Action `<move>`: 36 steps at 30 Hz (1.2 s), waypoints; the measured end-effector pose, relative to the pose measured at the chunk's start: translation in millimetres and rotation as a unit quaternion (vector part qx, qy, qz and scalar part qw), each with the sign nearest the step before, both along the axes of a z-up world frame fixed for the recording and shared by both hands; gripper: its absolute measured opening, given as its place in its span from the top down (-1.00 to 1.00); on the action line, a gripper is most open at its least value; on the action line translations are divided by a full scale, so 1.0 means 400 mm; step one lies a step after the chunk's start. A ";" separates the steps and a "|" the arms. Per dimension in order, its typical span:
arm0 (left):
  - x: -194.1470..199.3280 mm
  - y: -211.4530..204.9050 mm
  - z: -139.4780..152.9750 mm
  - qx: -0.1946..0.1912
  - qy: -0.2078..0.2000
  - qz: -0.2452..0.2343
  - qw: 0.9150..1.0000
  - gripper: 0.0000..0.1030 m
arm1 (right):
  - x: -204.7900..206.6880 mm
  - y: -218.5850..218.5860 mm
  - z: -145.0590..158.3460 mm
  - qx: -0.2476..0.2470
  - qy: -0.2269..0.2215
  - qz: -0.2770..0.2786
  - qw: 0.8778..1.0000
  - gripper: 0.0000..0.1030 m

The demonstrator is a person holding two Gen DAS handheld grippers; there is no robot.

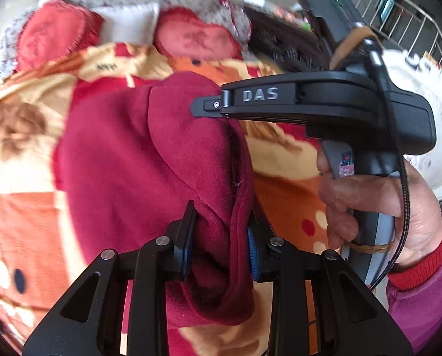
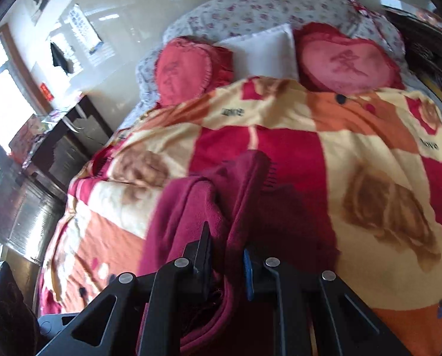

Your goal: Fold small clothes

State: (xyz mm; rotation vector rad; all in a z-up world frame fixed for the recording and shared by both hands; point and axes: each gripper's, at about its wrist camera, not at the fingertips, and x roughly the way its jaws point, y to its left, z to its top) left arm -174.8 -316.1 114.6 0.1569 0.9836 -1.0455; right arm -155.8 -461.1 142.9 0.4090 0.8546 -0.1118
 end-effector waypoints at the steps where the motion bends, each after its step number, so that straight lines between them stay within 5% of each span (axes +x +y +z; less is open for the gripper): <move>1: -0.010 -0.022 -0.015 0.009 -0.002 -0.005 1.000 0.46 | -0.010 -0.024 -0.027 0.001 0.011 -0.010 1.000 0.69; 3: -0.030 -0.053 -0.032 0.023 -0.012 -0.017 1.000 0.44 | -0.024 -0.060 -0.075 0.011 0.026 -0.026 0.999 0.69; 8: -0.054 -0.043 -0.008 0.017 -0.006 -0.053 0.998 -0.04 | -0.053 -0.117 -0.148 0.058 0.021 -0.056 0.997 0.65; 11: -0.052 0.016 0.046 0.017 -0.034 -0.059 0.998 -0.05 | -0.080 -0.112 -0.107 0.035 0.015 -0.075 0.996 0.26; 17: -0.021 0.155 0.057 0.054 -0.121 0.001 0.991 -0.05 | -0.184 -0.031 -0.019 0.039 -0.030 -0.030 0.998 0.25; 26: -0.003 0.172 -0.083 0.105 -0.075 0.025 0.991 -0.05 | -0.237 0.069 -0.099 0.088 0.015 -0.036 0.995 0.12; 36: -0.016 0.143 -0.119 0.114 -0.073 0.024 0.990 -0.05 | -0.272 0.025 -0.118 0.199 -0.020 -0.043 0.979 -0.12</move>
